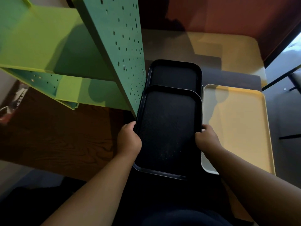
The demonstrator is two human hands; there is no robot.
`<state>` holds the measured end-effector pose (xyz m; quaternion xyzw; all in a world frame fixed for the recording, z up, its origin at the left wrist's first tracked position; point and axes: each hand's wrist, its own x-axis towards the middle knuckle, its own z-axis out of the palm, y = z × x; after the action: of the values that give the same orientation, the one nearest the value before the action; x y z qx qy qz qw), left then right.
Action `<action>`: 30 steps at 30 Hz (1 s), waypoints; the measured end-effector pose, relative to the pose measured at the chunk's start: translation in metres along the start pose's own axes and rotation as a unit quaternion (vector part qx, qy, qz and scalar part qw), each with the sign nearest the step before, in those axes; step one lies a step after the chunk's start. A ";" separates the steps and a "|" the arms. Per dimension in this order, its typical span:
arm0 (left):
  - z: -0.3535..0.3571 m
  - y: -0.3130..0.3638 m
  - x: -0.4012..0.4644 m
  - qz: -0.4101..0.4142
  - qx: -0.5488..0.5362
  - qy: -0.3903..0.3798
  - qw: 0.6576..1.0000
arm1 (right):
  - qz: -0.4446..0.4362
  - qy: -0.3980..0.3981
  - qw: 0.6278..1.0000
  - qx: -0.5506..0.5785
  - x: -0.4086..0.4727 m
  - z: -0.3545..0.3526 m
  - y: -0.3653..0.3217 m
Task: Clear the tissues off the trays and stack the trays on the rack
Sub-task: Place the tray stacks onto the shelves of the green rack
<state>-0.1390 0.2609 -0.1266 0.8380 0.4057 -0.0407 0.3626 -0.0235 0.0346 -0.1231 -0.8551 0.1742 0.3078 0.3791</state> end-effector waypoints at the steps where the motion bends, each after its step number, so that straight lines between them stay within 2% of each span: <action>1: 0.000 -0.001 0.002 0.003 0.000 0.002 1.000 | 0.001 0.001 1.000 -0.004 0.002 0.000 0.000; 5: -0.003 0.001 0.010 -0.007 -0.007 0.009 1.000 | 0.008 -0.006 1.000 -0.013 0.005 0.001 -0.001; 10: -0.005 0.009 0.016 -0.092 0.031 -0.089 0.991 | 0.034 -0.001 0.999 0.023 0.010 0.001 -0.001; 15: 0.000 0.033 0.008 -0.186 -0.079 -0.100 0.974 | 0.048 0.065 0.987 0.137 0.007 0.004 0.005; 19: 0.001 0.057 0.003 -0.178 -0.076 -0.099 0.976 | 0.048 0.092 0.974 0.200 0.012 -0.006 0.000; 24: 0.010 0.097 0.003 -0.135 -0.004 -0.113 0.984 | 0.010 0.101 0.977 0.186 0.032 -0.024 -0.022; 30: 0.026 0.115 0.039 -0.143 0.011 -0.085 0.986 | -0.011 0.084 0.980 0.183 0.060 -0.029 -0.049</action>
<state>-0.0252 0.2229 -0.0939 0.7687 0.4887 -0.1683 0.3769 0.0594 0.0404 -0.1210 -0.7961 0.2495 0.1937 0.5162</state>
